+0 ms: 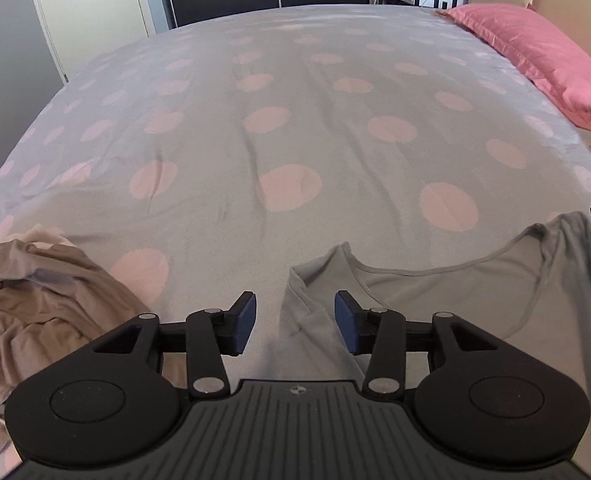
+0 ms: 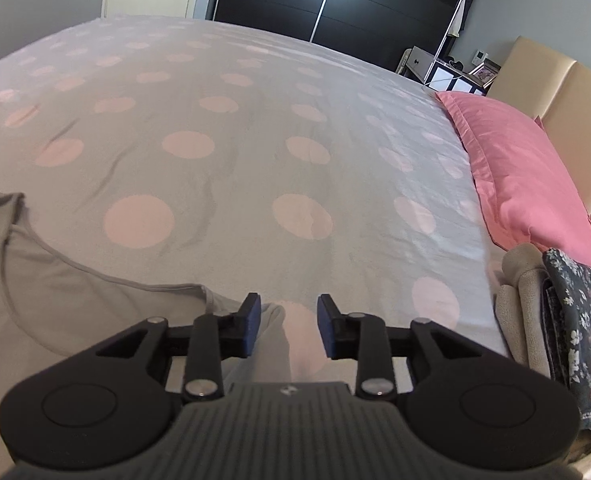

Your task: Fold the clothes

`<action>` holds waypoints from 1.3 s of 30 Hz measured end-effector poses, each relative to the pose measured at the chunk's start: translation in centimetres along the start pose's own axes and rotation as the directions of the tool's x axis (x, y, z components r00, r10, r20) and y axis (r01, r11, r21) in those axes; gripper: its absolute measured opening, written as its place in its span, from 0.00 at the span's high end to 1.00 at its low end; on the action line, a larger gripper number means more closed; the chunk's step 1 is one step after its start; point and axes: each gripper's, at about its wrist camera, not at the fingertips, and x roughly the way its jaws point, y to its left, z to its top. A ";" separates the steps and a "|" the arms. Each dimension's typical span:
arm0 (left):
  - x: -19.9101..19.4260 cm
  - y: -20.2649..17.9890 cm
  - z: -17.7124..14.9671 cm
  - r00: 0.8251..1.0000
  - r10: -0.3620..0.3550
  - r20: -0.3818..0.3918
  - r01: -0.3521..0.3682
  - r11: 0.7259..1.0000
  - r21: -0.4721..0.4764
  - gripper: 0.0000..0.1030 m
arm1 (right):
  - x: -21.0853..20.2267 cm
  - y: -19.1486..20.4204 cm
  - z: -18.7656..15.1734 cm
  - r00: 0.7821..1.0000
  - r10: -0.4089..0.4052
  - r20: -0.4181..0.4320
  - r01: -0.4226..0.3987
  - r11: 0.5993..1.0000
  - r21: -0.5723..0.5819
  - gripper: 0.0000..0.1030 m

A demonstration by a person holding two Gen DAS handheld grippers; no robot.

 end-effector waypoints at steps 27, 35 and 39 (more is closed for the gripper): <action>-12.5 -7.5 -21.4 0.981 -0.121 -0.151 0.112 0.992 -0.065 0.61 | -18.6 7.8 -20.9 0.950 0.258 -0.178 -0.230 0.959 0.164 0.66; -11.6 -7.4 -24.0 0.973 -0.130 -0.191 0.104 0.985 -0.139 0.90 | -18.7 8.9 -22.3 0.944 0.274 -0.186 -0.246 0.956 0.157 0.94; -12.1 -6.9 -23.8 0.976 -0.141 -0.164 0.114 0.980 -0.164 1.00 | -19.0 8.3 -22.2 0.941 0.290 -0.172 -0.259 0.948 0.186 0.97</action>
